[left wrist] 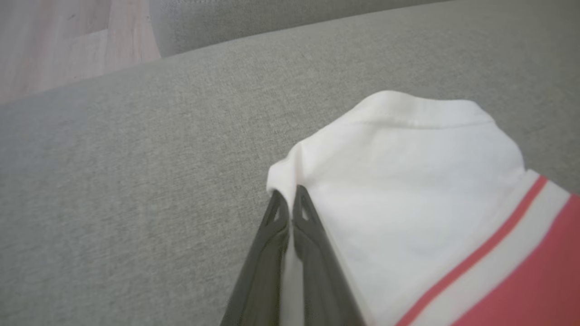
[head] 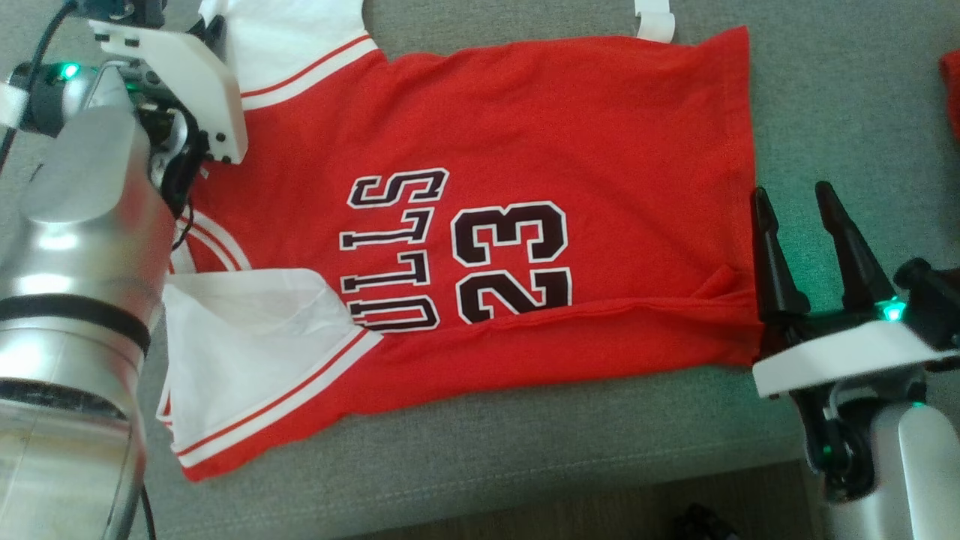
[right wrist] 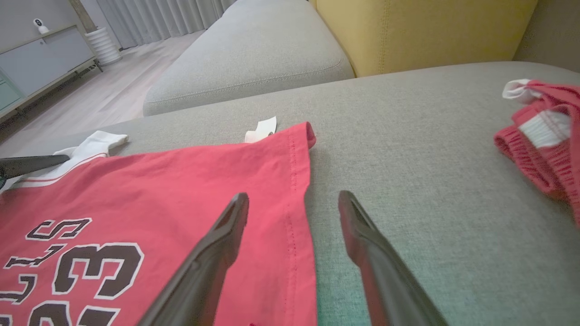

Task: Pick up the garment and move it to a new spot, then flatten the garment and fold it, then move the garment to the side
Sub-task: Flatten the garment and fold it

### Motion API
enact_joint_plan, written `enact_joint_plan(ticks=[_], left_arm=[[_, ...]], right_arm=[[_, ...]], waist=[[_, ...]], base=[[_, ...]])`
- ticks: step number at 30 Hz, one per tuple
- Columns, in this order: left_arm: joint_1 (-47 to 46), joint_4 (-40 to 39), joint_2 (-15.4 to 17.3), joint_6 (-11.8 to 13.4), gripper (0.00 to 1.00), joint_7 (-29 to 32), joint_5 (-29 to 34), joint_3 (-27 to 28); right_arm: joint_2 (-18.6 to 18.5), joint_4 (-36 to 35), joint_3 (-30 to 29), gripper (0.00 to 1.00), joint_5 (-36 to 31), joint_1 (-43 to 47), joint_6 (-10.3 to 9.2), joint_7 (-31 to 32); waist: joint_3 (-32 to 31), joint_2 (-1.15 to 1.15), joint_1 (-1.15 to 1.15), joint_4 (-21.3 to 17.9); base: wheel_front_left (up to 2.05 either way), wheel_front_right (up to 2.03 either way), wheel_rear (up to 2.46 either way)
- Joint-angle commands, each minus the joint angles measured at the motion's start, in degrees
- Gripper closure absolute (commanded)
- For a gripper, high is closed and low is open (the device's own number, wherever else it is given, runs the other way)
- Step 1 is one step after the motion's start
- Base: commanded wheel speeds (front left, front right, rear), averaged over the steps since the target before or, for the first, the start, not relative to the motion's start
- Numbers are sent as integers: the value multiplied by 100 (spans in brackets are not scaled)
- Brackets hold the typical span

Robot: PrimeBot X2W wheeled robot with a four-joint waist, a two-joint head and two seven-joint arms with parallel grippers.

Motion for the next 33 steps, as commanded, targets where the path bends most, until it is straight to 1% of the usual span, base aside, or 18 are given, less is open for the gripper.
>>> enact_joint_plan(ticks=[1,5,10,11,12,13,15,19,23,24,25,26,29,33], left_arm=[[-70,4,224,0,100,-196,32,60],[-96,-10,166,-3,100,-799,5,51],[-138,-98,-2,-9,100,-1298,-30,-17],[-138,-98,-2,-9,100,-1298,-30,-17],[-148,-134,-35,-11,100,-1353,-49,-27],[-160,-207,-93,-13,100,-1432,-68,-69],[-159,-290,-127,-15,100,-1482,-86,-128],[-124,-444,-159,-16,100,-1526,-179,-247],[-68,-625,-154,-16,100,-1545,-316,-362],[-53,-669,-140,-17,100,-1547,-351,-389],[-38,-716,-122,-17,100,-1549,-382,-411],[-22,-788,-103,-17,100,-1550,-425,-415],[53,-1078,9,-17,100,-1552,-502,-376],[295,-1697,187,-17,100,-1553,-492,-182]], right_arm=[[-38,-139,94,0,24,-226,20,50],[-87,116,58,0,-80,-658,20,205],[-408,937,-33,0,59,-1532,20,543],[-408,937,-33,0,59,-1532,20,543],[-458,1142,-44,0,129,-1721,20,612],[-588,1575,-55,0,173,-2077,20,757],[-654,1982,-45,0,255,-2434,20,850],[-733,2823,-44,0,335,-2985,20,1155],[-745,3461,-23,0,417,-3323,20,1429],[-745,3578,4,35,461,-3377,20,1514],[-749,3646,29,66,509,-3429,20,1540],[-758,3691,44,100,548,-3471,20,1539],[-781,3692,25,100,712,-3522,20,1473],[-852,3329,-43,100,912,-3447,20,1080]], waist=[[-49,0,0,38],[-147,0,0,116],[-197,0,0,336],[-197,0,0,336],[-191,0,0,384],[-179,0,0,482],[-156,0,0,553],[-117,0,0,660],[-96,0,0,715],[-93,0,0,728],[-93,0,0,737],[-92,0,0,745],[-109,0,0,770],[-197,0,0,802]], base=[[0,0,0],[0,0,0],[0,0,0],[0,0,0],[0,0,0],[0,0,0],[0,0,0],[0,0,0],[0,0,0],[0,0,0],[0,0,0],[0,0,0],[0,0,0],[0,0,0]])
